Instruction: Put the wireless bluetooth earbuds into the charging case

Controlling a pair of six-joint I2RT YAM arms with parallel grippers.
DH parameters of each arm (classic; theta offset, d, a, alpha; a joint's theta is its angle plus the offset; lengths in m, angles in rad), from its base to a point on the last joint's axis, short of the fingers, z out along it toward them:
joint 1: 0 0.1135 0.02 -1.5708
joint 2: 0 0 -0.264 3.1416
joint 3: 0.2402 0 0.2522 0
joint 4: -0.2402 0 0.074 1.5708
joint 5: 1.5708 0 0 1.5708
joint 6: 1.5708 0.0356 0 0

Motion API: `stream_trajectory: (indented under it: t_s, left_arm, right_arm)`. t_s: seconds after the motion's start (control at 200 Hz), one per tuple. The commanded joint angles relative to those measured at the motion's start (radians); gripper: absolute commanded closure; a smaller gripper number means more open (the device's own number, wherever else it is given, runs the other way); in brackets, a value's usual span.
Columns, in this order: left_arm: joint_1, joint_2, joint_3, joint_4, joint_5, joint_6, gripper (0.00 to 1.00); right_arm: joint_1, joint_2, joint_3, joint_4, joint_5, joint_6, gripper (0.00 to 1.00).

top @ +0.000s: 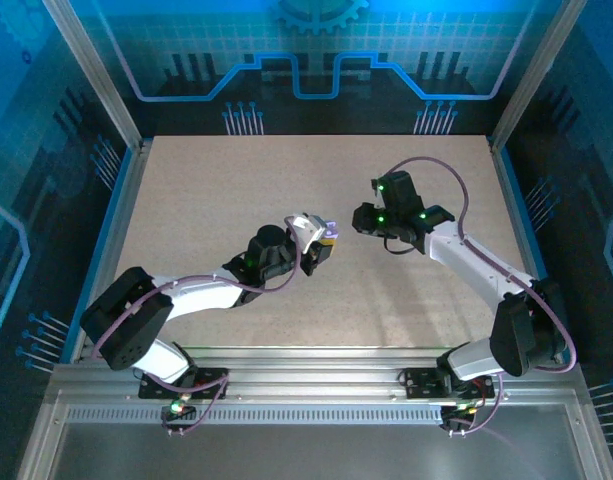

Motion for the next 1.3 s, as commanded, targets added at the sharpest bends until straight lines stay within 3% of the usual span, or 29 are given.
stream_trajectory:
  t_s: [0.0, 0.805, 1.296]
  left_arm:
    - [-0.009, 0.011, 0.023, 0.052, -0.009, 0.027, 0.83]
    - [-0.008, 0.059, 0.043, 0.140, -0.019, 0.088, 0.83]
    - [-0.008, 0.056, 0.048, 0.158, -0.036, 0.080, 0.83]
  right_arm:
    - [0.016, -0.021, -0.007, 0.061, -0.044, 0.021, 0.85]
    - [0.080, -0.114, -0.083, 0.214, -0.085, 0.079, 0.84]
    - [0.095, -0.129, -0.109, 0.203, -0.096, 0.084, 0.84]
